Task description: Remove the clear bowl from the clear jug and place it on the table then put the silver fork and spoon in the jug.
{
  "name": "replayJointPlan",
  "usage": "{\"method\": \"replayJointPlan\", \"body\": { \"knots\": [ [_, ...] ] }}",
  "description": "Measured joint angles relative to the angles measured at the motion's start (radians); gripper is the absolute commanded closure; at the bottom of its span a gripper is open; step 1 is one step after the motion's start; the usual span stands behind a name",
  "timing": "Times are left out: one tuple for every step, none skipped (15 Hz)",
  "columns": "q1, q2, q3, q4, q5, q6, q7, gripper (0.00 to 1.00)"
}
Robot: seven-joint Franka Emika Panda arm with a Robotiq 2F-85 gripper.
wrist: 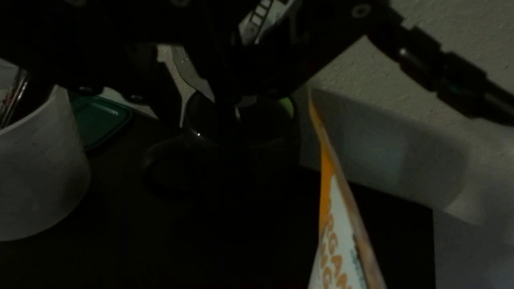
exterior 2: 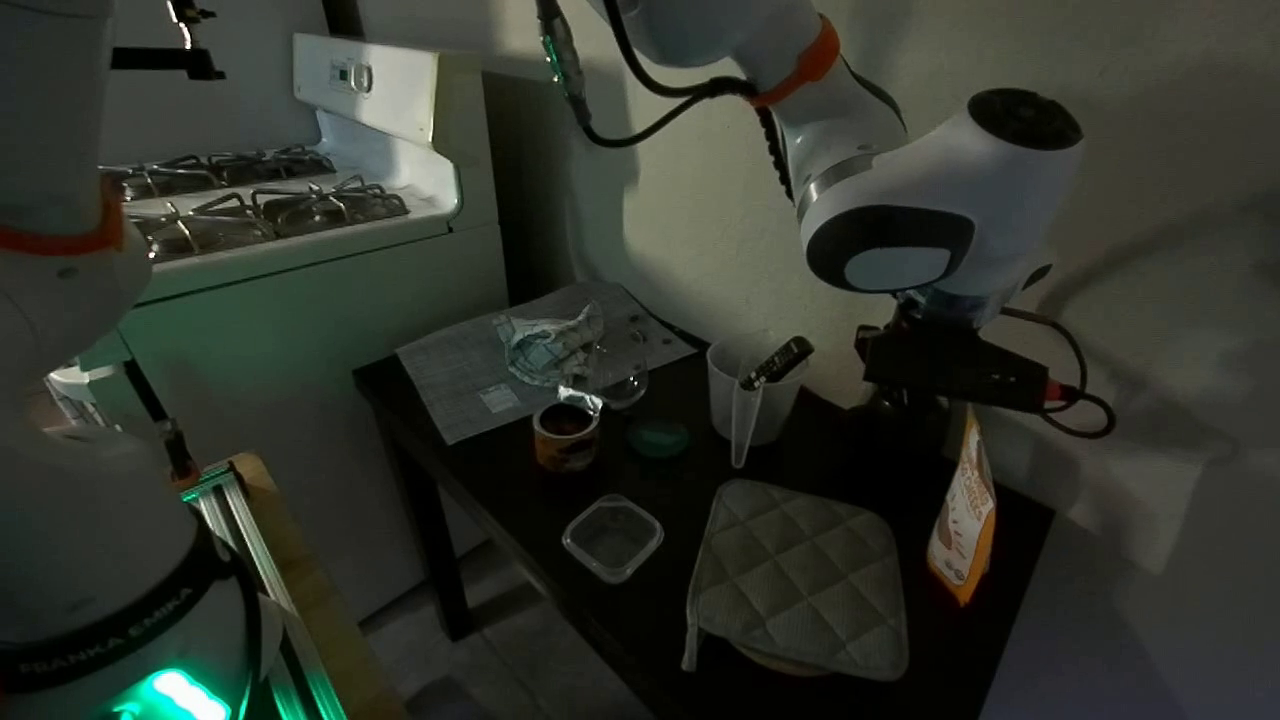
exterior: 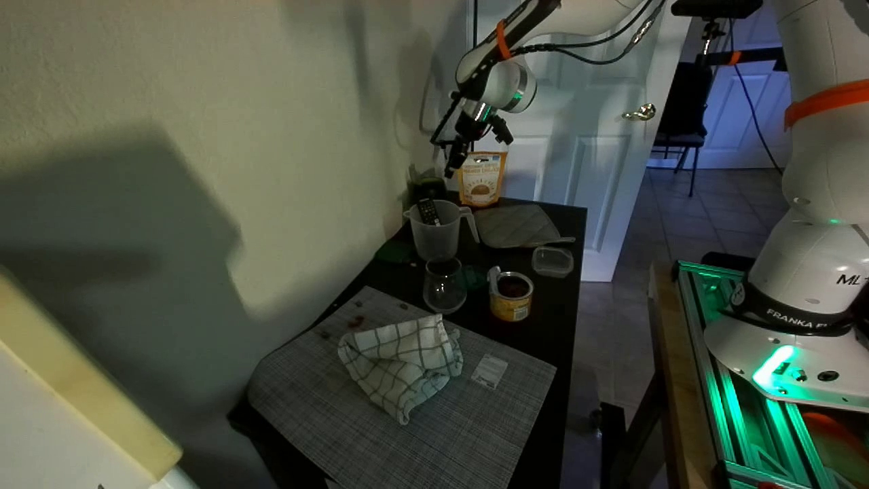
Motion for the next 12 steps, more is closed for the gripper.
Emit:
{"method": "replayJointPlan", "body": {
  "knots": [
    [0.001, 0.0, 0.0, 0.007, 0.013, 0.0, -0.008, 0.28],
    [0.002, 0.0, 0.0, 0.012, 0.02, 0.0, -0.012, 0.22],
    [0.003, 0.0, 0.0, 0.017, 0.026, 0.0, -0.016, 0.13],
    [0.005, 0.002, 0.0, 0.022, 0.034, 0.0, -0.022, 0.07],
    [0.008, 0.005, 0.0, 0.028, 0.038, 0.0, -0.024, 0.01],
    [0.012, 0.009, -0.001, 0.034, 0.039, 0.0, -0.024, 0.0],
    [0.018, 0.014, -0.001, 0.039, 0.04, 0.0, -0.024, 0.0],
    [0.025, 0.018, -0.001, 0.041, 0.041, 0.0, -0.023, 0.0],
    [0.033, 0.021, -0.002, 0.041, 0.042, 0.0, -0.022, 0.0],
    [0.043, 0.024, -0.002, 0.041, 0.044, 0.004, -0.018, 0.0],
    [0.055, 0.027, -0.003, 0.04, 0.046, 0.015, -0.012, 0.0],
    [0.069, 0.031, -0.006, 0.039, 0.046, 0.032, 0.002, 0.0]
  ]
}}
